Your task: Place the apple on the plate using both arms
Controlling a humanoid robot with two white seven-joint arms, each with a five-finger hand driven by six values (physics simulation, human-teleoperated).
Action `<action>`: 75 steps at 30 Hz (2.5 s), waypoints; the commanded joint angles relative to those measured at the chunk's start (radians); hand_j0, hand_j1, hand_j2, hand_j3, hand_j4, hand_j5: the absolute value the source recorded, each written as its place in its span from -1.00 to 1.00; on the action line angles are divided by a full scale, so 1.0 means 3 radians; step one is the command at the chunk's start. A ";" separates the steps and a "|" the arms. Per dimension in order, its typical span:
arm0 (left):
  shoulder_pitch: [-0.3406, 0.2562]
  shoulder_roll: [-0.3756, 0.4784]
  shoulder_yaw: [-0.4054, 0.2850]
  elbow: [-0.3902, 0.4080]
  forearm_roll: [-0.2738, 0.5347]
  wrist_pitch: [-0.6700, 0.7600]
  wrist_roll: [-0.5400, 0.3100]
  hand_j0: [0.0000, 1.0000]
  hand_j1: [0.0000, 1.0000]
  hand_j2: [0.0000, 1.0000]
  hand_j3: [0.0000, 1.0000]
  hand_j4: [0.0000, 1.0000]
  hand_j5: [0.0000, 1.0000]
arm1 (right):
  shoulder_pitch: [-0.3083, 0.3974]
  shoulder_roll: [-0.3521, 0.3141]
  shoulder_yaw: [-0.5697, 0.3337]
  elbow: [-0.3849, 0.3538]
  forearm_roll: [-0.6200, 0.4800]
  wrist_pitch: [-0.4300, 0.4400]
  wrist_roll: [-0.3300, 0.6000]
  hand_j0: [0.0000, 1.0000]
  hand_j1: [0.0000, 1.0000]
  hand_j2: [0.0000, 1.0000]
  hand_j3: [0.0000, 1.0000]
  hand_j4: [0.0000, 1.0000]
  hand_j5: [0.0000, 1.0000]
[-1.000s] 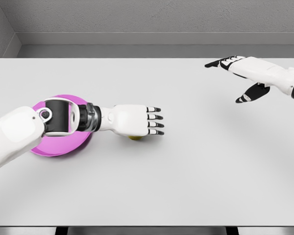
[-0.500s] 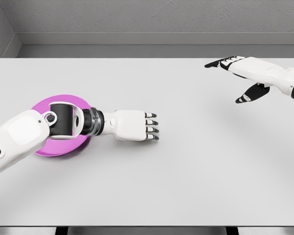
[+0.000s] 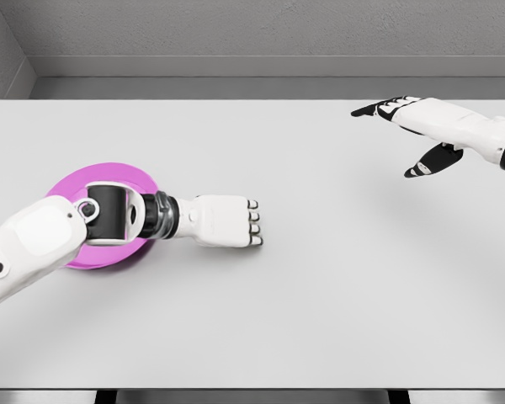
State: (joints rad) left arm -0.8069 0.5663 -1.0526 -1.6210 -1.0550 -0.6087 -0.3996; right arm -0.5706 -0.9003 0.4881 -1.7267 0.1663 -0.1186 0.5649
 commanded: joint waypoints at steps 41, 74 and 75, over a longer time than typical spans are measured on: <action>0.0128 0.1492 0.0681 -0.0099 0.1088 -0.0007 0.0038 -0.40 -0.40 -0.40 -0.40 -0.40 -0.40 | 0.0005 -0.0006 -0.0001 -0.0002 -0.0007 0.0002 -0.0001 1.00 1.00 1.00 1.00 1.00 1.00; 0.0240 0.1630 0.0983 0.0505 0.2049 -0.0007 0.0003 1.00 1.00 1.00 1.00 1.00 1.00 | 0.0005 -0.0011 -0.0001 -0.0002 -0.0007 0.0002 -0.0001 1.00 1.00 1.00 1.00 1.00 1.00; 0.0240 0.1630 0.0983 0.0510 0.2044 -0.0007 0.0003 1.00 1.00 1.00 1.00 1.00 1.00 | 0.0005 -0.0011 -0.0001 -0.0002 -0.0007 0.0002 -0.0001 1.00 1.00 1.00 1.00 1.00 1.00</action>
